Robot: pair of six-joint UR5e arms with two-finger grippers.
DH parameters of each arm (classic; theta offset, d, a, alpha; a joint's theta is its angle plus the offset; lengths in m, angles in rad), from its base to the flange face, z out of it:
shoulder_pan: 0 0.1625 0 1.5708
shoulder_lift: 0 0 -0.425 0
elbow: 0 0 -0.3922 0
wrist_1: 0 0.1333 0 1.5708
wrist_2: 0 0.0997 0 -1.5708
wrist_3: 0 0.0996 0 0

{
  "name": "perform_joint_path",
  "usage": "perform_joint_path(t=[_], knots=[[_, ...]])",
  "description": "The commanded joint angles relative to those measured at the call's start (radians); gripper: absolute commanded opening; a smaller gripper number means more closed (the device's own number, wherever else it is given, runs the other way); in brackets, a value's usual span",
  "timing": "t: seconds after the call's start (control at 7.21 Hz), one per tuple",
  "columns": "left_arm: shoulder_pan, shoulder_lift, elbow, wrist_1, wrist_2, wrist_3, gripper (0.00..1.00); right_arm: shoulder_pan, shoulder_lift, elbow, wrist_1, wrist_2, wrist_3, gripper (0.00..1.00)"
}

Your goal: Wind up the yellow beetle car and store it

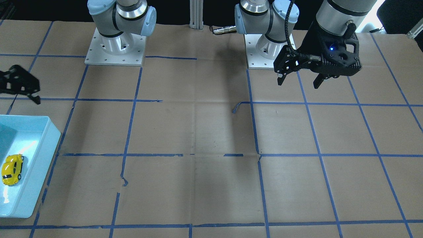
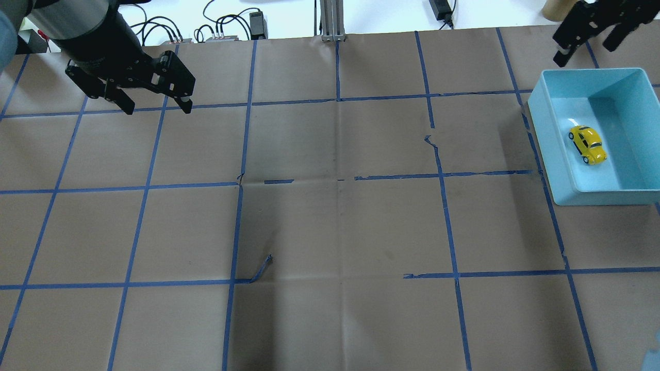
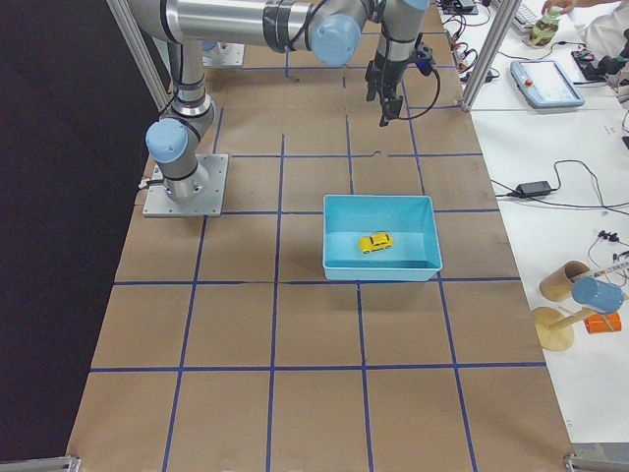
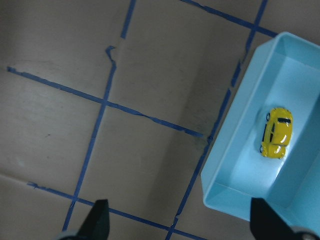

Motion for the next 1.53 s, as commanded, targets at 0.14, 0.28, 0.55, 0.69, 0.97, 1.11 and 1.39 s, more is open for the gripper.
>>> perform_joint_path(t=[0.14,0.28,0.55,0.69,0.97,1.11,1.39], knots=[[0.000,0.001,0.001,0.000,-0.001,0.000,0.99,0.147,-0.016,-0.012,0.020,-0.023,0.272,1.00],[0.000,0.001,0.001,0.000,-0.002,0.000,0.99,0.147,-0.005,-0.005,0.020,-0.020,0.434,1.00],[0.000,0.001,0.001,0.000,-0.002,0.000,0.99,0.157,-0.008,-0.001,0.026,-0.017,0.779,1.00],[0.000,0.002,0.001,0.000,-0.001,0.000,0.99,0.185,-0.011,0.033,0.015,-0.016,0.814,1.00],[0.000,0.004,0.001,0.000,-0.001,0.000,0.99,0.264,-0.054,0.146,-0.056,-0.003,0.818,1.00],[0.000,0.002,0.001,0.000,-0.002,0.000,0.99,0.266,-0.083,0.174,-0.093,-0.003,0.818,1.00],[0.000,0.002,0.001,0.000,-0.002,0.000,0.99,0.265,-0.099,0.186,-0.089,-0.003,0.813,1.00]])
